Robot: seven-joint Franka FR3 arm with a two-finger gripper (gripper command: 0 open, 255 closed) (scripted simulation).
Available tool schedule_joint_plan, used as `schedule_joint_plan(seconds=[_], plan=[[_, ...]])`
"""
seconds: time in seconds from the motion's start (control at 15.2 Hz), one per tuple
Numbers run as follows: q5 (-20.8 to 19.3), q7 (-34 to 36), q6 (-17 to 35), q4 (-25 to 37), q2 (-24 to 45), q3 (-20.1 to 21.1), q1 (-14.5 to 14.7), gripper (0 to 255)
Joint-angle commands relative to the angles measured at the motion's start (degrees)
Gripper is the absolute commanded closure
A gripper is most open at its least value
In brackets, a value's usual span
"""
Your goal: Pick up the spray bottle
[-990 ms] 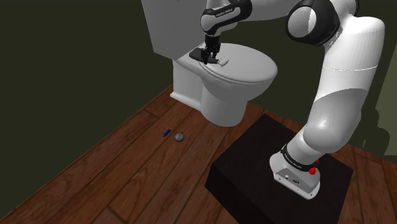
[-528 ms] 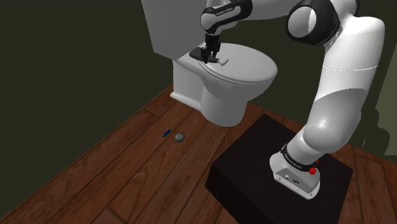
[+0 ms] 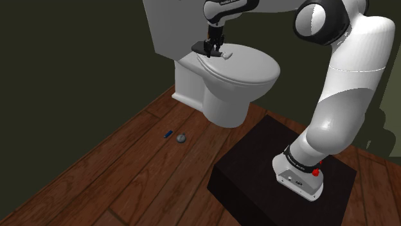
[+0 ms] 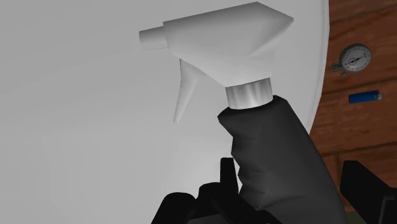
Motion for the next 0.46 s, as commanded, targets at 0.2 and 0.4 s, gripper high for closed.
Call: schedule_joint_plan(seconds=[0.2,0.4], plan=[[0.0,-0.2,-3.6,3.0,-0.6,0.0,0.0,255],[0.0,-0.2,-4.4,3.7,-0.7,-0.1,0.0,255]])
